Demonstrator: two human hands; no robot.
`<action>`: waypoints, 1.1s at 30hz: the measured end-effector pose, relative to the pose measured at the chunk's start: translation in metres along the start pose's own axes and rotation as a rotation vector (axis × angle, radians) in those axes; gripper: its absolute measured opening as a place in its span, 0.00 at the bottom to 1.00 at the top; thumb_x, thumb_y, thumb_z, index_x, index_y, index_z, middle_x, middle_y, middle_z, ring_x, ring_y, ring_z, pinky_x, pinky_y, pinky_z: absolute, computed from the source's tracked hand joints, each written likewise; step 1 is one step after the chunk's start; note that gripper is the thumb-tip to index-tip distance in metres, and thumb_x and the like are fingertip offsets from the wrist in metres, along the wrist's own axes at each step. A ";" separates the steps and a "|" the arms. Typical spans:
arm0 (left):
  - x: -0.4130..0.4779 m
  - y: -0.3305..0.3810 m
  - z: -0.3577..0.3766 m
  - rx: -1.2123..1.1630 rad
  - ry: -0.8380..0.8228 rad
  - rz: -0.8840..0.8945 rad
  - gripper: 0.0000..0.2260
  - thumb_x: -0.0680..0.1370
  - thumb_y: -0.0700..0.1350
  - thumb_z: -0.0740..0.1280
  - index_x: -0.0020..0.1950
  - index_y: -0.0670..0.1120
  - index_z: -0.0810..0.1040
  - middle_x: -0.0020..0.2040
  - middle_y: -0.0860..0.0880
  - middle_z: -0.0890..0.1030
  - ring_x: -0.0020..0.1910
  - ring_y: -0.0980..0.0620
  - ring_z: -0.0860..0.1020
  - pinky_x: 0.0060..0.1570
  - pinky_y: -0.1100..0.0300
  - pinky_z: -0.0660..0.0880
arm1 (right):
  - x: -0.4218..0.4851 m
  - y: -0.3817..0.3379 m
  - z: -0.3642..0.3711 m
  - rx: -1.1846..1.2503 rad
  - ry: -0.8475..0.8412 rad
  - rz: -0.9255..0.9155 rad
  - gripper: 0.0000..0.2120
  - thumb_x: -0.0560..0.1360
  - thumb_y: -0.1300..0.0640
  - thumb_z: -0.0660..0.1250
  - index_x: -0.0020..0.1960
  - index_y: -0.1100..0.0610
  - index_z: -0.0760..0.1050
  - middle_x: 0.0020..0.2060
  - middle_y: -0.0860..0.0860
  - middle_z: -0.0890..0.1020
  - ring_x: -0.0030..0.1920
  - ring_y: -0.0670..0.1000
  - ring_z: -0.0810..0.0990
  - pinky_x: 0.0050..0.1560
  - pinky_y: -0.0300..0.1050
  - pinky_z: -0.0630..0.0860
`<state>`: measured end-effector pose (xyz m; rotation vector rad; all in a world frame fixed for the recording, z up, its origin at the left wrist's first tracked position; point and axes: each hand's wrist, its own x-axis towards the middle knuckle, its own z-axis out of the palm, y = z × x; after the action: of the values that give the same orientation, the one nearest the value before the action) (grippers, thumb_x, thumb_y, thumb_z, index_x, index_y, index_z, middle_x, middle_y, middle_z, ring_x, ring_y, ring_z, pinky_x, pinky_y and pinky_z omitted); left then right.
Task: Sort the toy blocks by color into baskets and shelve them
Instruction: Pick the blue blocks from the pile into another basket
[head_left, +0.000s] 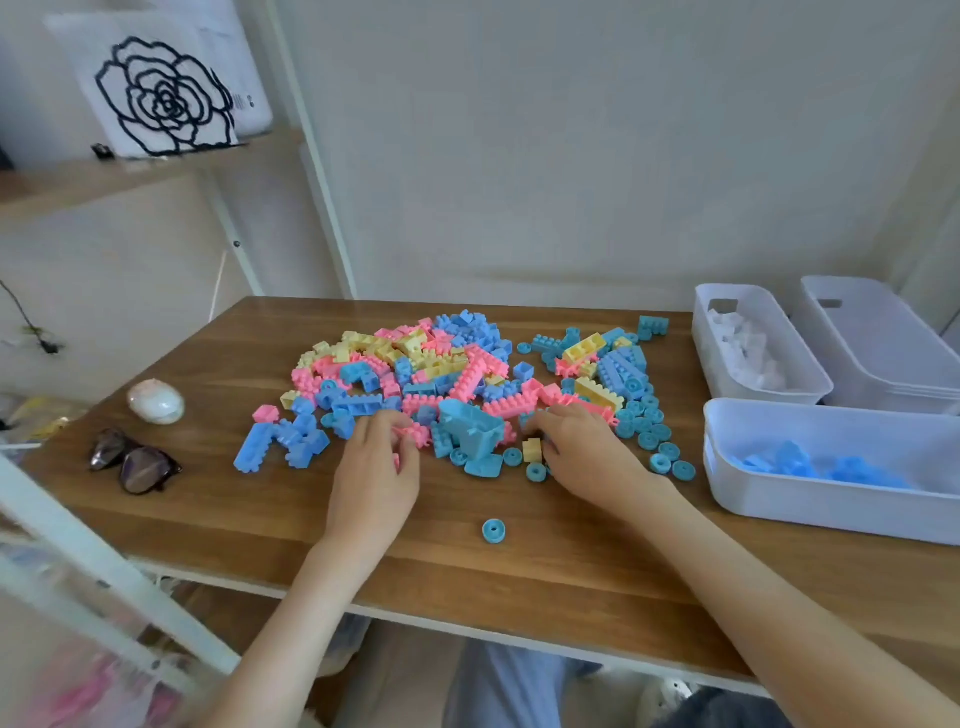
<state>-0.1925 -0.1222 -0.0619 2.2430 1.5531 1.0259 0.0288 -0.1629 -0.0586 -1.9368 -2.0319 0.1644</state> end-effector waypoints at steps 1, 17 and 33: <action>0.001 -0.002 0.001 0.003 0.005 -0.007 0.07 0.80 0.42 0.60 0.57 0.46 0.73 0.48 0.52 0.71 0.44 0.55 0.73 0.42 0.62 0.69 | 0.002 -0.001 -0.001 0.049 0.026 0.006 0.15 0.79 0.63 0.56 0.63 0.55 0.72 0.58 0.51 0.76 0.56 0.51 0.73 0.57 0.45 0.72; 0.031 -0.030 0.014 0.304 -0.297 0.240 0.28 0.80 0.55 0.58 0.77 0.59 0.48 0.78 0.52 0.48 0.75 0.50 0.48 0.72 0.49 0.45 | 0.068 0.003 -0.006 0.103 0.111 0.068 0.15 0.78 0.59 0.61 0.64 0.56 0.70 0.58 0.54 0.73 0.59 0.54 0.69 0.60 0.45 0.66; 0.043 -0.038 0.018 -0.123 -0.094 0.216 0.08 0.77 0.50 0.59 0.48 0.55 0.78 0.66 0.60 0.68 0.67 0.61 0.60 0.65 0.56 0.50 | 0.085 -0.008 0.009 0.104 -0.144 0.022 0.13 0.80 0.54 0.57 0.61 0.44 0.74 0.55 0.48 0.70 0.61 0.51 0.68 0.66 0.58 0.64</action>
<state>-0.2001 -0.0645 -0.0780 2.3730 1.1973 1.0232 0.0164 -0.0785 -0.0513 -1.9332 -2.0474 0.4176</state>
